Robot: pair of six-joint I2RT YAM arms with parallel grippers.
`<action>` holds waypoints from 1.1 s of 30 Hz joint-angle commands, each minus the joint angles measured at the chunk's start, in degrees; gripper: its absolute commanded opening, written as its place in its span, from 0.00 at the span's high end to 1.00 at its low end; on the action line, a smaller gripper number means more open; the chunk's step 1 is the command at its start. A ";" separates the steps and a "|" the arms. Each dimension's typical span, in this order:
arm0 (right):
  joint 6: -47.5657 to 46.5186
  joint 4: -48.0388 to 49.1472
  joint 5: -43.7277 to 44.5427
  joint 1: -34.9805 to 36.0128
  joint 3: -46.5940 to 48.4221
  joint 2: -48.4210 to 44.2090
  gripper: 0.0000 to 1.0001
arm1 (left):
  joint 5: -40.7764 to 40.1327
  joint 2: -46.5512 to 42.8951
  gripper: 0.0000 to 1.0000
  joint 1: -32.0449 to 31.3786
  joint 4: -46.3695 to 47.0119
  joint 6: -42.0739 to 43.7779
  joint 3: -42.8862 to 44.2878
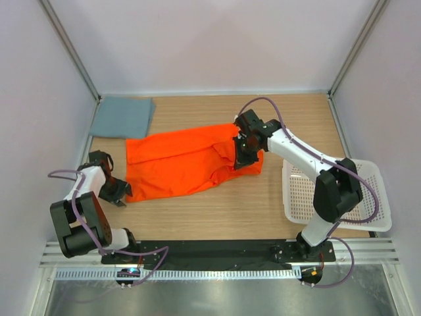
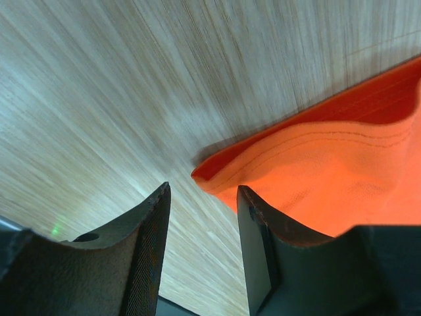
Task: Fold and stack the t-shirts
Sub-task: Fold the tshirt
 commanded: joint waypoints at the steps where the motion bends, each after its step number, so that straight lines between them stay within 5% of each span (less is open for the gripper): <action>1: -1.09 -0.71 0.82 -0.08 -0.12 -3.50 0.98 | -1.38 2.13 0.54 0.48 2.03 -1.05 0.03; 6: -1.00 -2.55 1.44 -0.35 -0.47 -6.31 0.99 | -0.59 4.68 0.59 0.57 3.52 -0.87 -0.67; 17: 1.90 -1.41 -0.50 -1.14 -16.02 -17.29 0.99 | 0.64 3.72 1.00 0.49 3.26 -1.93 -3.39; 25: 2.78 -1.67 -0.32 -1.14 -22.44 -23.00 0.98 | 3.34 -0.24 1.00 0.57 0.36 -1.84 -3.83; 33: -0.91 -3.34 -4.01 -11.14 -11.93 -18.10 0.99 | 2.40 -0.85 1.00 0.57 -2.45 3.43 0.55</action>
